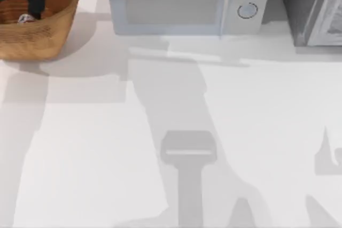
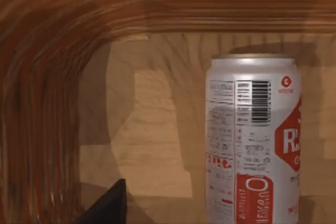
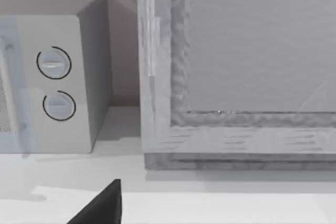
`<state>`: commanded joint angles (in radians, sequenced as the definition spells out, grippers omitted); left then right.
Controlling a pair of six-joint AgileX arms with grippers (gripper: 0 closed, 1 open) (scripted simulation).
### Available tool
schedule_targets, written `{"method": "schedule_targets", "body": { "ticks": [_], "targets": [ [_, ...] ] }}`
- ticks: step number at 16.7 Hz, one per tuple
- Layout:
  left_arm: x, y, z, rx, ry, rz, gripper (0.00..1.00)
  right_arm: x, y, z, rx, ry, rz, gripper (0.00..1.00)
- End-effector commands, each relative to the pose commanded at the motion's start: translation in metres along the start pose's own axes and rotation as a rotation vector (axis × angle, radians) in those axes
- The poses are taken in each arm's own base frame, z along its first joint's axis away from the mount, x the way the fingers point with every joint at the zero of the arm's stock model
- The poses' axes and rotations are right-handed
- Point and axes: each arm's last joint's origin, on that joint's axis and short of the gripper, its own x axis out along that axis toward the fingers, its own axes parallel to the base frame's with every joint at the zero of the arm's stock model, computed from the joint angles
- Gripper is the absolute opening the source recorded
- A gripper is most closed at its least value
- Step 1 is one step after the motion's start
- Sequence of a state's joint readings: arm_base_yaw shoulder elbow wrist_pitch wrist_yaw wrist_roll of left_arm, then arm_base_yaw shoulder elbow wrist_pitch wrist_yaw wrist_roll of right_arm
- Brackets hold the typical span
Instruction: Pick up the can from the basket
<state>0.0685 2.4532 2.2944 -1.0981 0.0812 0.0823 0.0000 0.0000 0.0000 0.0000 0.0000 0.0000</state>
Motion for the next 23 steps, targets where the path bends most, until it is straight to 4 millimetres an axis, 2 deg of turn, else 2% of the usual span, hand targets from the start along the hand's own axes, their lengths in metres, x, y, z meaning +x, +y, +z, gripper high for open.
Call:
{"method": "schedule_targets", "body": {
  "ticks": [2,8,15,19,23],
  "targets": [
    [0.009,0.0,0.002,0.001,0.015,-0.003,1.0,0.0,0.0,0.0,0.0,0.0,0.0,1.0],
    [0.009,-0.001,0.002,0.004,0.009,-0.003,1.0,0.0,0.0,0.0,0.0,0.0,0.0,1.0],
    [0.067,0.0,0.001,0.001,0.015,-0.003,1.0,0.0,0.0,0.0,0.0,0.0,0.0,1.0],
    [0.069,0.0,0.001,0.001,0.015,-0.003,1.0,0.0,0.0,0.0,0.0,0.0,0.0,1.0],
    [0.069,0.0,0.001,0.001,0.015,-0.003,0.7,0.0,0.0,0.0,0.0,0.0,0.0,1.0]
  ]
}}
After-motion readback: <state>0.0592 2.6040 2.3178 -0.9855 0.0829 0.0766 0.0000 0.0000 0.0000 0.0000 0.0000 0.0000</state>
